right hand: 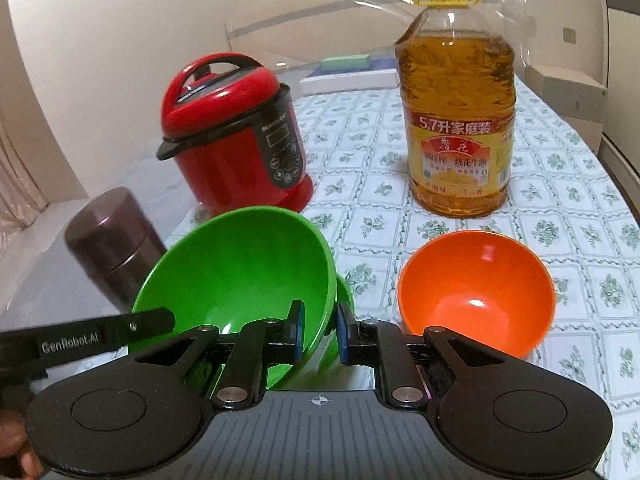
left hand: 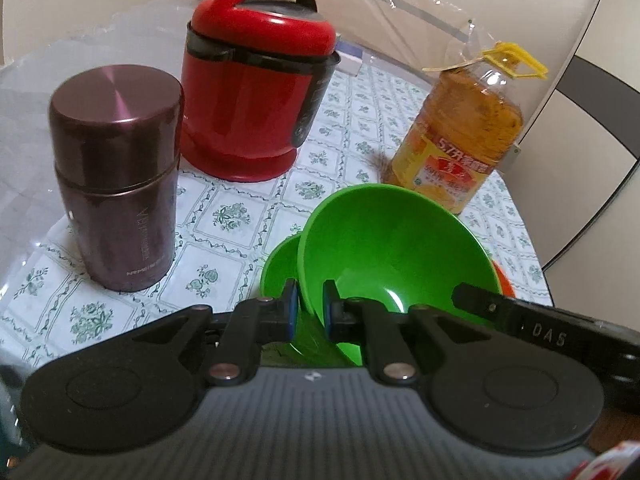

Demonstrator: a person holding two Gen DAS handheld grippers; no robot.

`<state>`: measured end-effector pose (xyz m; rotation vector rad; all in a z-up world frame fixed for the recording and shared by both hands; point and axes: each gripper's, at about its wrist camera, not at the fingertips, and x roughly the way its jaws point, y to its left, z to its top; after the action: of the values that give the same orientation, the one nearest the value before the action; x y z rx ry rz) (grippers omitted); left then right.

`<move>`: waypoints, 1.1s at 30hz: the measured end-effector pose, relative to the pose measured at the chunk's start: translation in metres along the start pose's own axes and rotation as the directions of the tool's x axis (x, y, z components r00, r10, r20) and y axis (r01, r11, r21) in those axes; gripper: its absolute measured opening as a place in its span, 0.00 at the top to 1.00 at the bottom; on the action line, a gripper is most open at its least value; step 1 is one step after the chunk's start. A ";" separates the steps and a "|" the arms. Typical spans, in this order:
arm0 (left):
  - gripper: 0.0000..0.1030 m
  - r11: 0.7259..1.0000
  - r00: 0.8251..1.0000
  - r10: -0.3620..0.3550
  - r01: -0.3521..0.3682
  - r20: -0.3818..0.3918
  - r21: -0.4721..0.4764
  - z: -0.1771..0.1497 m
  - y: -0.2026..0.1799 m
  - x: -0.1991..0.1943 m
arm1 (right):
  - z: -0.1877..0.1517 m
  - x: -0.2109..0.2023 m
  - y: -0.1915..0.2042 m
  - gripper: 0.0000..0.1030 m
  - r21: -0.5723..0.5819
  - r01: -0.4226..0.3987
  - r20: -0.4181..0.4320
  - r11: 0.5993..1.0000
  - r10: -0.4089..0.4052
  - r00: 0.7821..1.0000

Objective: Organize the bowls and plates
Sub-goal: 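Lift the large green bowl and lower it into the small green bowl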

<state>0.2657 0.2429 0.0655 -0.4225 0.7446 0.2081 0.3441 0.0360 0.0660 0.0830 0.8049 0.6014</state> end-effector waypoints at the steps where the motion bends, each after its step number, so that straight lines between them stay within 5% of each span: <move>1: 0.90 1.000 1.000 0.006 -0.006 -0.003 0.003 0.001 0.001 0.005 | 0.002 0.005 -0.001 0.84 -0.001 0.001 -0.005 1.000 -0.001 1.000; 15: 0.90 0.998 0.997 0.060 -0.059 -0.039 0.028 -0.004 0.009 0.048 | -0.005 0.058 -0.003 0.85 -0.097 0.042 -0.049 0.994 -0.047 0.998; 33: 0.86 0.997 0.997 0.073 -0.073 0.014 0.014 -0.013 0.014 0.047 | -0.017 0.060 -0.001 0.84 -0.182 0.086 0.021 0.979 -0.084 0.996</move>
<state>0.2872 0.2513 0.0201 -0.3802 0.7488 0.2738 0.3644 0.0646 0.0146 -0.1152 0.7336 0.5910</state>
